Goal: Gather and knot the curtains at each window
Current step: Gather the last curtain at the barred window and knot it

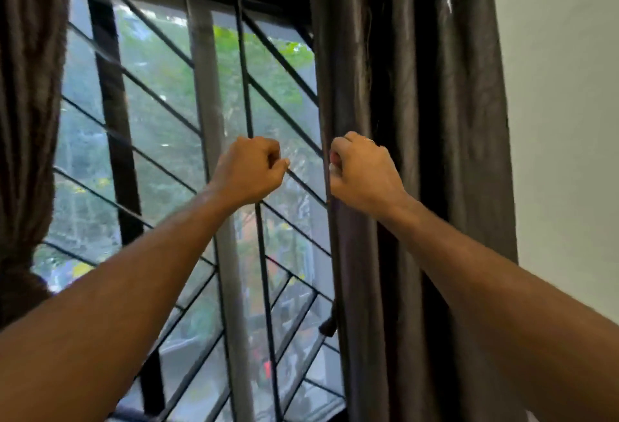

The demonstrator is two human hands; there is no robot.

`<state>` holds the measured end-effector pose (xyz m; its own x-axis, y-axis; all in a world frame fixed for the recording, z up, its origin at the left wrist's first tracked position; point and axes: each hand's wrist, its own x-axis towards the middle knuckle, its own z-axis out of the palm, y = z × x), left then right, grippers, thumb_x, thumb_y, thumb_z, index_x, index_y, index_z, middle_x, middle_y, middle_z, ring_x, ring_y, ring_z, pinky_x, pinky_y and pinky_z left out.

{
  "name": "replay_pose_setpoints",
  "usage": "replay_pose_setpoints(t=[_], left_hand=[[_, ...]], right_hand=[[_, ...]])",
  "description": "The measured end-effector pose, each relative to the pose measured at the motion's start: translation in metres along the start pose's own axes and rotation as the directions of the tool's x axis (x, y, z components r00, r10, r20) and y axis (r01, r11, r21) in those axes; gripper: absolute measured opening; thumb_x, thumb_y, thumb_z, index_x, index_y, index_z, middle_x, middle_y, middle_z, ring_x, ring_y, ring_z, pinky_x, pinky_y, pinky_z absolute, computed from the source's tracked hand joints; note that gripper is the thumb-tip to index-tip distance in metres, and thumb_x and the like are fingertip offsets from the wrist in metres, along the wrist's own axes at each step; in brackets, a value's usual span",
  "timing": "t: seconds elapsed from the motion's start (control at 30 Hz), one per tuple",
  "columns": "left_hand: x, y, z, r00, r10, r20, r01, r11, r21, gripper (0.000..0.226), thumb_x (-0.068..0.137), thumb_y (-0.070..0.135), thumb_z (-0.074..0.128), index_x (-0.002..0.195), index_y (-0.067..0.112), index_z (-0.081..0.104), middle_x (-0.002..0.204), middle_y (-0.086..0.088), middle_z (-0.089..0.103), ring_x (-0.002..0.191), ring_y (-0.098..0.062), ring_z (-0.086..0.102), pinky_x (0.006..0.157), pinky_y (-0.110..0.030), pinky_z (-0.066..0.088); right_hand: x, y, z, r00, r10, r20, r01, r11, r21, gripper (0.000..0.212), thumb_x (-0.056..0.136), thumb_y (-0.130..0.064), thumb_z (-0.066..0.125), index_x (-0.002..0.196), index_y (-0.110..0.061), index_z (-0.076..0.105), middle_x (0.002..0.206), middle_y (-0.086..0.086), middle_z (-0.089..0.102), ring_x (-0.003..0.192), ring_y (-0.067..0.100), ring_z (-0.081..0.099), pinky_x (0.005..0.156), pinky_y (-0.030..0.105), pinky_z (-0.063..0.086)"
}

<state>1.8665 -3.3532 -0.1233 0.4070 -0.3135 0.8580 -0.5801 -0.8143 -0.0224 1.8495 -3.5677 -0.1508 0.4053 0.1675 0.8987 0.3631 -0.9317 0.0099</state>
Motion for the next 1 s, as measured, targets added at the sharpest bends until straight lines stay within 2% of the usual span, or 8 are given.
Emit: replay_pose_setpoints(t=[0.07,0.23,0.37,0.47,0.6,0.8,0.9,1.0], left_hand=[[0.019,0.017,0.009,1.0,0.026,-0.017,-0.027,0.999,-0.018,0.031,0.083,0.04,0.061,0.064,0.016,0.056,0.058,0.001,0.054,0.062,-0.028,0.058,0.062,-0.04,0.052],[0.092,0.047,0.0,0.99,0.011,-0.143,-0.002,0.998,0.062,0.035,0.086,0.038,0.064,0.06,0.02,0.05,0.058,0.007,0.05,0.061,-0.027,0.057,0.065,-0.043,0.055],[0.146,0.067,-0.018,0.971,-0.019,-0.239,0.046,0.993,0.108,0.039,0.09,0.033,0.067,0.059,0.019,0.049,0.059,0.002,0.052,0.063,-0.028,0.058,0.064,-0.04,0.054],[0.178,0.078,-0.027,0.957,-0.06,-0.283,0.099,0.987,0.129,0.038,0.091,0.041,0.065,0.063,0.017,0.054,0.065,-0.001,0.058,0.071,-0.031,0.063,0.068,-0.041,0.056],[0.214,0.093,-0.027,0.929,-0.138,-0.344,0.187,0.976,0.113,0.049,0.088,0.066,0.059,0.073,0.02,0.056,0.073,-0.001,0.061,0.075,-0.027,0.062,0.073,-0.041,0.057],[0.245,0.111,0.005,0.897,-0.24,-0.371,0.315,0.937,0.153,0.087,0.063,0.098,0.04,0.085,0.016,0.06,0.089,-0.007,0.065,0.086,-0.031,0.065,0.076,-0.045,0.058],[0.258,0.113,0.026,0.9,-0.21,-0.383,0.298,0.936,0.189,0.079,0.07,0.089,0.055,0.095,0.014,0.061,0.095,-0.005,0.063,0.092,-0.029,0.063,0.08,-0.046,0.057],[0.269,0.109,0.034,0.878,-0.153,-0.453,0.249,0.955,0.16,0.064,0.079,0.073,0.064,0.1,0.013,0.063,0.094,-0.007,0.066,0.092,-0.032,0.066,0.077,-0.044,0.057]], right_hand=[[0.003,0.029,-0.01,1.0,0.013,-0.01,-0.014,0.999,-0.035,0.011,0.087,-0.024,0.059,0.093,-0.015,0.056,0.098,0.005,0.057,0.091,0.034,0.059,0.074,0.049,0.052],[0.051,0.094,-0.043,0.996,0.016,-0.091,-0.023,0.997,-0.07,0.008,0.089,-0.027,0.056,0.09,-0.02,0.054,0.09,-0.003,0.053,0.083,0.025,0.058,0.073,0.044,0.052],[0.102,0.118,-0.071,0.987,0.007,-0.16,-0.01,1.0,-0.015,0.006,0.091,-0.026,0.057,0.092,-0.021,0.054,0.089,-0.006,0.052,0.079,0.018,0.054,0.077,0.042,0.053],[0.129,0.122,-0.074,0.98,0.001,-0.2,0.007,0.999,0.04,0.006,0.091,-0.025,0.059,0.093,-0.022,0.055,0.09,-0.006,0.052,0.078,0.014,0.054,0.077,0.039,0.055],[0.159,0.13,-0.066,0.952,0.01,-0.306,0.03,0.992,0.124,0.004,0.095,-0.023,0.057,0.096,-0.02,0.057,0.09,-0.007,0.053,0.077,0.011,0.055,0.076,0.04,0.057],[0.179,0.154,-0.036,0.901,0.159,-0.402,-0.085,0.977,0.196,0.013,0.097,-0.028,0.058,0.107,-0.019,0.06,0.104,-0.002,0.058,0.098,0.016,0.059,0.089,0.043,0.054],[0.185,0.171,-0.02,0.886,0.222,-0.408,-0.177,0.973,0.146,0.024,0.096,-0.036,0.059,0.114,-0.02,0.059,0.117,0.002,0.056,0.111,0.021,0.056,0.094,0.045,0.052],[0.194,0.18,-0.012,0.866,0.284,-0.412,-0.251,0.959,0.133,0.045,0.094,-0.05,0.061,0.126,-0.021,0.053,0.13,0.006,0.05,0.122,0.026,0.05,0.099,0.049,0.047]])
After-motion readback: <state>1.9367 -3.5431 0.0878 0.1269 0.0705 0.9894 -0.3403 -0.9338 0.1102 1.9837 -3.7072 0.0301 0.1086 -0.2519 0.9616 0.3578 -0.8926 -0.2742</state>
